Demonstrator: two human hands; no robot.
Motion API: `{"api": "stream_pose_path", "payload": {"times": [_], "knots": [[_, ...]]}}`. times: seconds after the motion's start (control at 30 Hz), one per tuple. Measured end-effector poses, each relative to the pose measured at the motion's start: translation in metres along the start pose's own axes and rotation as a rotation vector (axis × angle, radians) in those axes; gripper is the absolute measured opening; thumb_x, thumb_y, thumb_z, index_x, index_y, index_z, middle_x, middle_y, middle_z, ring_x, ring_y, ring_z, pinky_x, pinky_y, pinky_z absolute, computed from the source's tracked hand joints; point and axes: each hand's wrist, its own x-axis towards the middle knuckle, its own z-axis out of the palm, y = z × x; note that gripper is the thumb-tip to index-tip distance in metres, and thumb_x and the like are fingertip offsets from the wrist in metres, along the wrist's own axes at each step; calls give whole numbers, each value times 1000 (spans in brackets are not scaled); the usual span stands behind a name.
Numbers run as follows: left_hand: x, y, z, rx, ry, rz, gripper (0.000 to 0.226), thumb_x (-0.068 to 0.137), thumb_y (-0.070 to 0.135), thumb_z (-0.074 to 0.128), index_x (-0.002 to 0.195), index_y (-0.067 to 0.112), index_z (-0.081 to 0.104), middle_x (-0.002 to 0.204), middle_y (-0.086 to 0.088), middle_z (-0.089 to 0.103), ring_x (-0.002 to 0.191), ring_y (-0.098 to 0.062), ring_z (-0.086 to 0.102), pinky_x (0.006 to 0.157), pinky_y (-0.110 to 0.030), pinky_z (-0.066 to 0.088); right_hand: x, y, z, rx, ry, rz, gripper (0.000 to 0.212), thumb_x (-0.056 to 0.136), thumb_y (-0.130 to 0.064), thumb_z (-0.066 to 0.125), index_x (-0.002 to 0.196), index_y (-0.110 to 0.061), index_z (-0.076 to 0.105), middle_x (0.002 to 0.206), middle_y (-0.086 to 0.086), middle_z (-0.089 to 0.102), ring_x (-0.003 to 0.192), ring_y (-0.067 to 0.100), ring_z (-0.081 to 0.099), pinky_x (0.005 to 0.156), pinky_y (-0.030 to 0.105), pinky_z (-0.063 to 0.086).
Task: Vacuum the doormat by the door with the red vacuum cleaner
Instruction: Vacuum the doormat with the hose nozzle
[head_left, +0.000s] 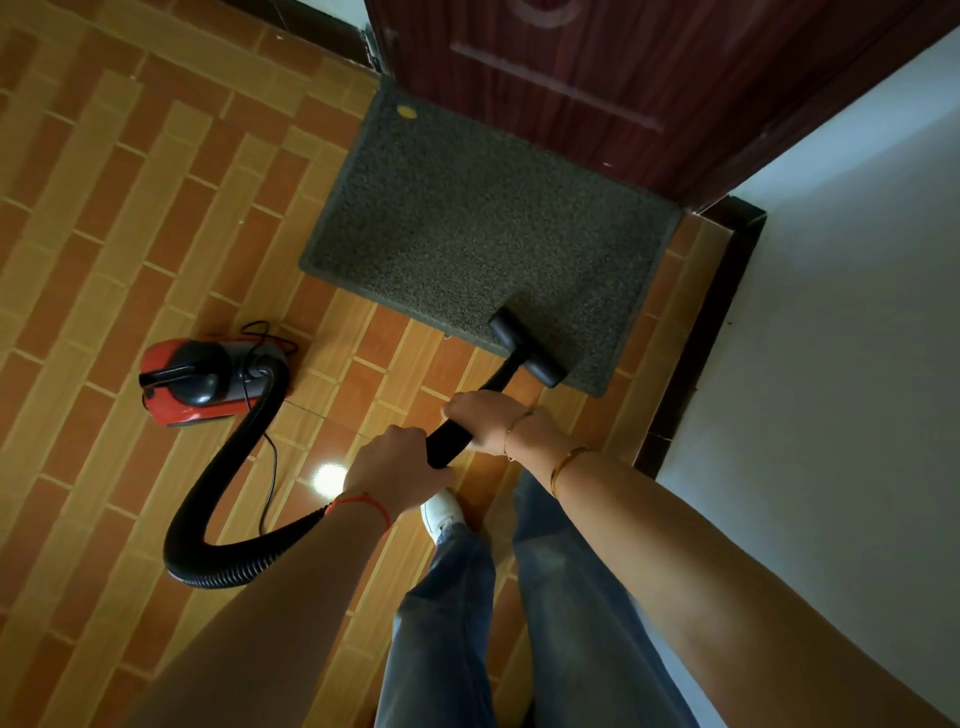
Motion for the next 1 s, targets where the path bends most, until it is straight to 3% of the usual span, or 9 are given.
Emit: {"api": "stream_pose_path", "payload": {"times": [0.17, 0.47, 0.7, 0.87, 1.0], "knots": [[1, 22, -15, -24, 22, 4, 21, 79, 41, 59, 84, 20, 59, 67, 4, 57, 54, -11, 55, 43, -21, 41, -6, 16, -24, -15, -40, -8, 7, 88, -8, 56, 92, -9, 51, 97, 11, 61, 83, 26, 64, 61, 31, 44], [7, 41, -32, -44, 30, -22, 18, 79, 40, 58, 80, 22, 56, 64, 5, 55, 50, -9, 51, 41, -20, 34, -5, 36, -45, -29, -61, -51, 5, 88, -11, 57, 92, -10, 55, 92, 9, 62, 79, 25, 64, 60, 33, 48], [24, 70, -42, -154, 42, -38, 19, 81, 39, 58, 81, 20, 55, 68, 5, 53, 52, -7, 49, 42, -18, 32, -2, 67, -70, -114, -58, -95, 16, 87, -1, 56, 101, -9, 56, 104, 8, 62, 94, 23, 64, 76, 34, 52], [45, 94, -53, -195, 55, -42, 22, 78, 40, 59, 83, 18, 60, 71, 2, 59, 58, -13, 58, 44, -22, 40, 0, 96, -89, -134, -50, -99, 15, 87, -3, 58, 95, -14, 52, 104, 4, 58, 95, 20, 61, 69, 27, 40], [65, 115, -62, -198, 58, -28, 25, 79, 41, 60, 88, 17, 61, 73, 1, 59, 61, -15, 59, 46, -24, 43, 4, 124, -103, -139, -50, -101, 16, 87, -3, 58, 96, -14, 52, 107, 4, 58, 98, 20, 61, 73, 28, 45]]}}
